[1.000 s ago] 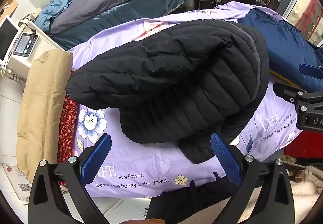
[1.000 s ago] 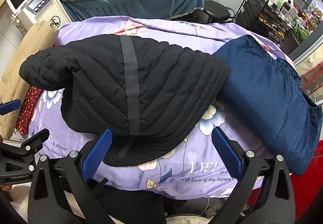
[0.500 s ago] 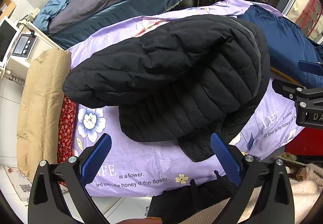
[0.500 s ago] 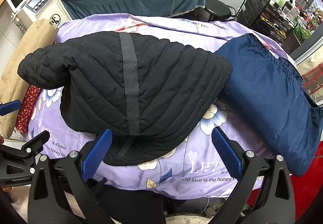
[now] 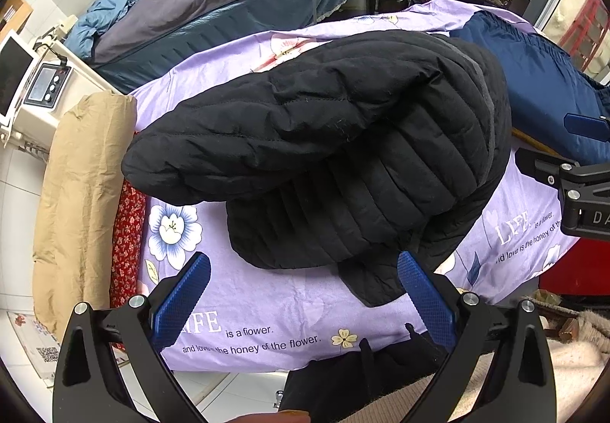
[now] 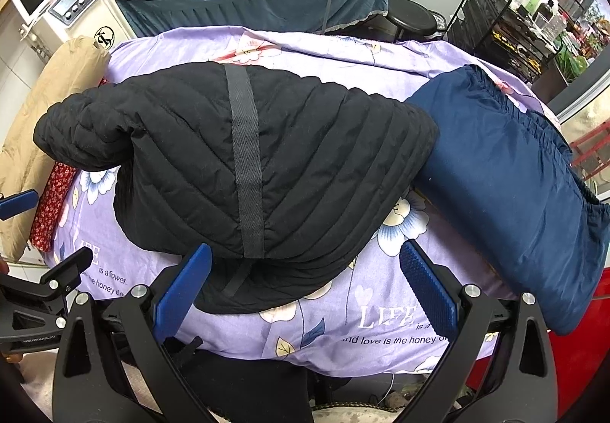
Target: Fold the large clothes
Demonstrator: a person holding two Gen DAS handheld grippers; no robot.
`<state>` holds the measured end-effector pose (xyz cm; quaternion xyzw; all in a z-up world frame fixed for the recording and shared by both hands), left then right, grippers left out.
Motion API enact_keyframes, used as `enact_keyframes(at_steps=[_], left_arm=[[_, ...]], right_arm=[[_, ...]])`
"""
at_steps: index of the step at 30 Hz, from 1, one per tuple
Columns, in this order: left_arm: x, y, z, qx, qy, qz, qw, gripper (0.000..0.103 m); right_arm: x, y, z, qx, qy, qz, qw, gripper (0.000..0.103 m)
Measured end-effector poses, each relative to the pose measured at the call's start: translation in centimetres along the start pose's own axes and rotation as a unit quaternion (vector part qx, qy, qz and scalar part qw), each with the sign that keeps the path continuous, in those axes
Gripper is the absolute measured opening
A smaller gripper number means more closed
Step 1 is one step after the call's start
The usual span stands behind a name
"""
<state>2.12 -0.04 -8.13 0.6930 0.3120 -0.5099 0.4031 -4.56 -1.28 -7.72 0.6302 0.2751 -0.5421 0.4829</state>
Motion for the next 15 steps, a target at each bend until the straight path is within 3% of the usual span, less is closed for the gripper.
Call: enact_keyframes(at_steps=[15], left_arm=[[0.07, 0.26, -0.24, -0.001, -0.001, -0.001, 1.0, 0.096]], right_arm=[[0.03, 0.19, 0.06, -0.002, -0.004, 0.0, 1.0, 0.097]])
Point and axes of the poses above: each gripper's, at about its wrist camera, not at the fingertips, and x roughly the way its jaws point, z to its right, y to its top, the point moved 8 cm from there along x, roughly the way its jaws point, and after that the axes turned 5 degrees about x, right-handed, at the moved point
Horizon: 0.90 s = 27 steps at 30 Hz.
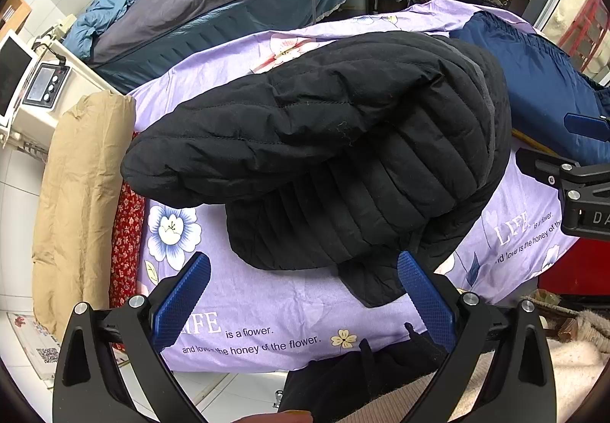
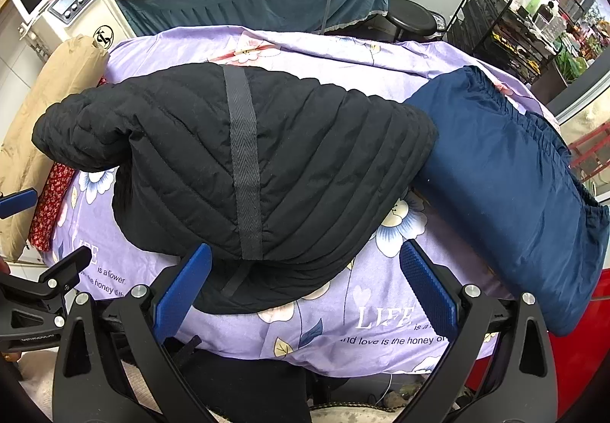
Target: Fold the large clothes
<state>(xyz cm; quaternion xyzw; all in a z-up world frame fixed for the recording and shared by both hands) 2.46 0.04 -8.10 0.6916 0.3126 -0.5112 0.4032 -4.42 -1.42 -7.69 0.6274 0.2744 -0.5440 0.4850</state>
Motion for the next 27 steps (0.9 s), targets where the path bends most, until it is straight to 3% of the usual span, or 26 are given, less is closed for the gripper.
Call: enact_keyframes(at_steps=[22, 27], left_arm=[[0.31, -0.15, 0.18, -0.001, -0.004, -0.003, 1.0, 0.097], [0.45, -0.59, 0.19, -0.009, -0.02, -0.004, 0.9998, 0.096]], right_arm=[[0.08, -0.11, -0.08, 0.0, 0.0, 0.0, 1.0, 0.097], [-0.14, -0.13, -0.12, 0.0, 0.0, 0.003, 1.0, 0.097]])
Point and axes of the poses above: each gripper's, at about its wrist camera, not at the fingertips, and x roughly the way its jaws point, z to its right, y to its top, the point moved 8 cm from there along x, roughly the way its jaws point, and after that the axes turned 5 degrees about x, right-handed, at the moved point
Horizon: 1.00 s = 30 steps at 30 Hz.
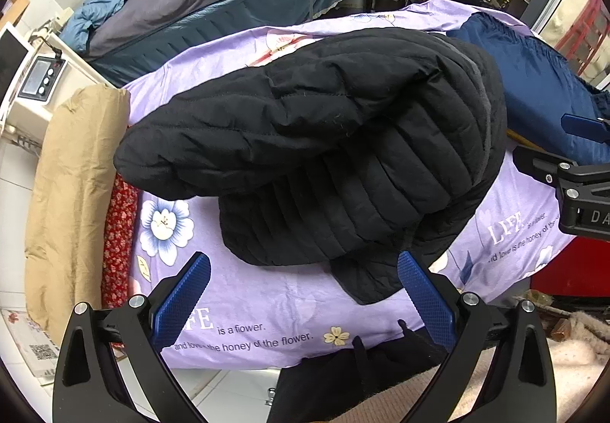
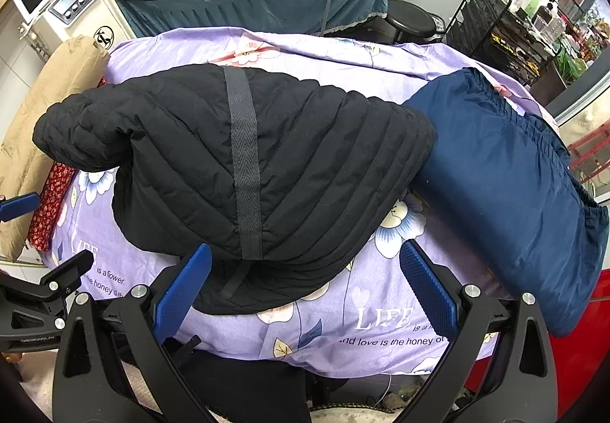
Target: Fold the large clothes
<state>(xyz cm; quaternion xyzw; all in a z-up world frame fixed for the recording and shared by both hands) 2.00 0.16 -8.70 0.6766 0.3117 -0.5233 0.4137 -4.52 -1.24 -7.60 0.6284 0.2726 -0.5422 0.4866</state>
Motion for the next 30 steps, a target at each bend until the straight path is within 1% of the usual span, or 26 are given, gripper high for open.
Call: enact_keyframes(at_steps=[8, 13, 19, 25, 28, 30], left_arm=[[0.6, -0.7, -0.1, -0.017, -0.026, -0.019, 0.9993, 0.096], [0.6, -0.9, -0.4, -0.027, -0.029, -0.02, 0.999, 0.096], [0.7, -1.0, -1.6, -0.053, -0.03, -0.019, 0.9979, 0.096], [0.9, -1.1, -5.2, -0.101, -0.003, -0.007, 0.9949, 0.096], [1.0, -1.2, -7.1, -0.128, -0.008, -0.004, 0.9917, 0.096], [1.0, -0.9, -9.0, -0.155, -0.015, 0.003, 0.9877, 0.096]], right_arm=[[0.3, -0.3, 0.0, -0.002, -0.001, -0.004, 1.0, 0.097], [0.3, -0.1, -0.3, -0.005, 0.0, -0.003, 1.0, 0.097], [0.1, 0.5, -1.3, -0.022, 0.007, 0.002, 1.0, 0.097], [-0.2, 1.5, -3.5, -0.062, 0.02, 0.012, 0.998, 0.097], [0.1, 2.2, -4.1, -0.068, 0.039, 0.006, 0.997, 0.097], [0.3, 2.7, -3.9, -0.061, 0.048, 0.002, 0.997, 0.097]])
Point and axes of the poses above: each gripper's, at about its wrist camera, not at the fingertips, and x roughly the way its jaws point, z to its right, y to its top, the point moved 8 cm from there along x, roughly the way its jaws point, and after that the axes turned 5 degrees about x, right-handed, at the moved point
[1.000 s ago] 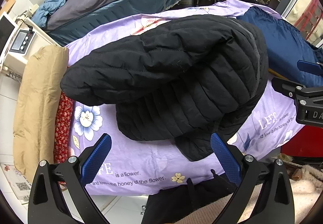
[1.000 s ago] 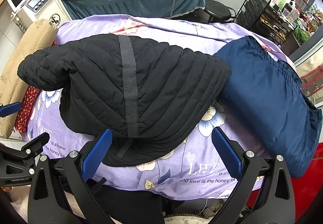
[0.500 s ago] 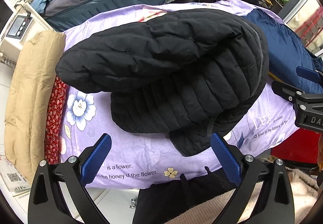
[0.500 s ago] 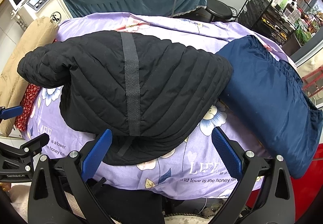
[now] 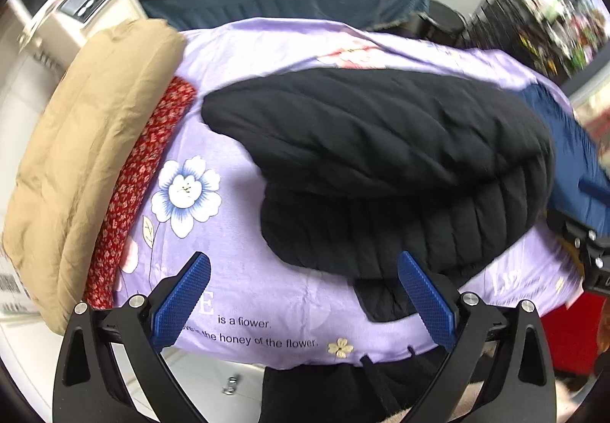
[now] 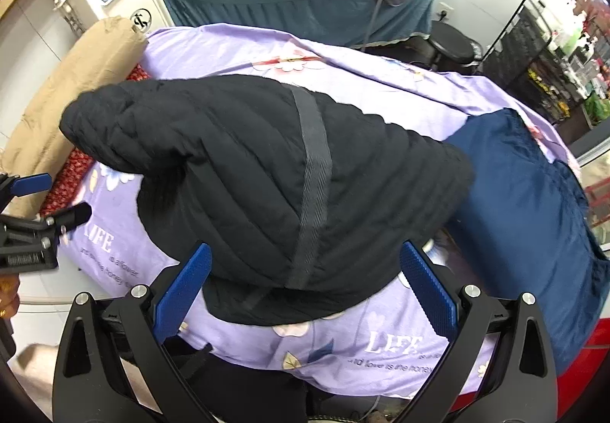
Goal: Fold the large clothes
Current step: 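Grasp the black jacket edge with the left gripper while the right gripper grasps another edge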
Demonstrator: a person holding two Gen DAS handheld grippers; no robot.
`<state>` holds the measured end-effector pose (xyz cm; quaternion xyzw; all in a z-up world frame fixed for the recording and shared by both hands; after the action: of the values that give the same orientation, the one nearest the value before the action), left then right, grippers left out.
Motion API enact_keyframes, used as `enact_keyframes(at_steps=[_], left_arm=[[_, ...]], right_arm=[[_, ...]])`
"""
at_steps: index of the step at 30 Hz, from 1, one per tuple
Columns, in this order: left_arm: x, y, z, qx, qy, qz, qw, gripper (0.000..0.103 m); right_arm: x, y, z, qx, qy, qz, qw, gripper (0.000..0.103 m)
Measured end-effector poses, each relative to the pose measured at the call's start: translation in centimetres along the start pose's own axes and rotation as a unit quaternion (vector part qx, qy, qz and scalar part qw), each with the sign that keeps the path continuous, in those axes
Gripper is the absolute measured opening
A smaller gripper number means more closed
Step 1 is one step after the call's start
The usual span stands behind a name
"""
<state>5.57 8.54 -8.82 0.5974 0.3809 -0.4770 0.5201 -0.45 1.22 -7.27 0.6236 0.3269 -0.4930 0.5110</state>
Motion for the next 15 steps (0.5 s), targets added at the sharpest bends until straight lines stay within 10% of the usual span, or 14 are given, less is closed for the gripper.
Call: enact_keyframes(at_steps=[8, 15], left_arm=[[-2.2, 5.5, -3.6, -0.025, 0.018, 0.054, 0.9981, 0.096], [-3.5, 8.7, 2.4, 0.06, -0.008, 0.074, 0.9954, 0.096]], right_arm=[[-0.2, 2.6, 6.0, 0.073, -0.019, 0.028, 0.997, 0.097], [5.1, -0.6, 15.5, 0.248, 0.007, -0.004, 0.969, 0.097]])
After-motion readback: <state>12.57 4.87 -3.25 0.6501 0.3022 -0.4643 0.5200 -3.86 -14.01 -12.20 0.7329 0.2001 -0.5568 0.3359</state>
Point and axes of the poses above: each gripper's, at about its wrist camera, not at the fingertips, and x roughly the way its jaws point, z to its right, y to its top, the point moved 8 cm from there along x, roughly the way its jaws point, and after that the axes turned 5 degrees about x, right-handed, at the moved point
